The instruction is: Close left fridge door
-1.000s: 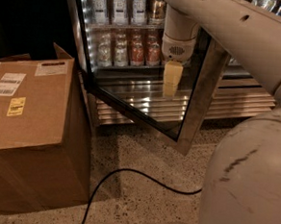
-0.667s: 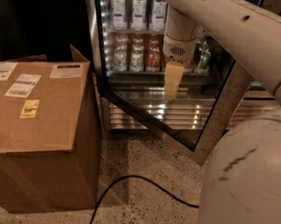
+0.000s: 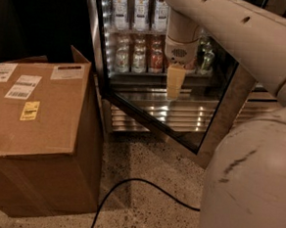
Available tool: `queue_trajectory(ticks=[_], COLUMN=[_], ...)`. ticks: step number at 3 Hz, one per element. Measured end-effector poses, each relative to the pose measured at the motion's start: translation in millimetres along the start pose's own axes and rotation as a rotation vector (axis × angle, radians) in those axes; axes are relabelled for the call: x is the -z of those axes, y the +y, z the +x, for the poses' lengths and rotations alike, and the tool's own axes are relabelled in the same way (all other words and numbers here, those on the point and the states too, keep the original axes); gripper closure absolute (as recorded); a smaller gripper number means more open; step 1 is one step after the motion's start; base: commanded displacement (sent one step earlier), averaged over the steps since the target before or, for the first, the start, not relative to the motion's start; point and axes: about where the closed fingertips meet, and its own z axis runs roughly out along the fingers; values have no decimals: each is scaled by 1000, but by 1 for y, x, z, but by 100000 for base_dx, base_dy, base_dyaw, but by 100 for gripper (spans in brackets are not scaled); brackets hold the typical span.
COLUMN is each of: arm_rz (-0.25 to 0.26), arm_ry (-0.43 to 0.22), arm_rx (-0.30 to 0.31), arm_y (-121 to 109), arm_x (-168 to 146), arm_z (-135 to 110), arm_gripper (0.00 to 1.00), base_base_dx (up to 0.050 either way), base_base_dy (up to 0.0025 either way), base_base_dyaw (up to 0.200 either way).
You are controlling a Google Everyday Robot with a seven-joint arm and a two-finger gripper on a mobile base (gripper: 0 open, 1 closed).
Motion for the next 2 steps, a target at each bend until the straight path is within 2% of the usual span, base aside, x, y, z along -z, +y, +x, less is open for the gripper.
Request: queue_trajectory(ticks=[2], arm_rz=[5], arm_ry=[8], arm_rx=[-5], arm_y=[-1], arm_x=[-2], arm_z=[-1], arm_gripper=[66], base_base_dx=[0], base_base_dy=[0], base_base_dyaw=[0])
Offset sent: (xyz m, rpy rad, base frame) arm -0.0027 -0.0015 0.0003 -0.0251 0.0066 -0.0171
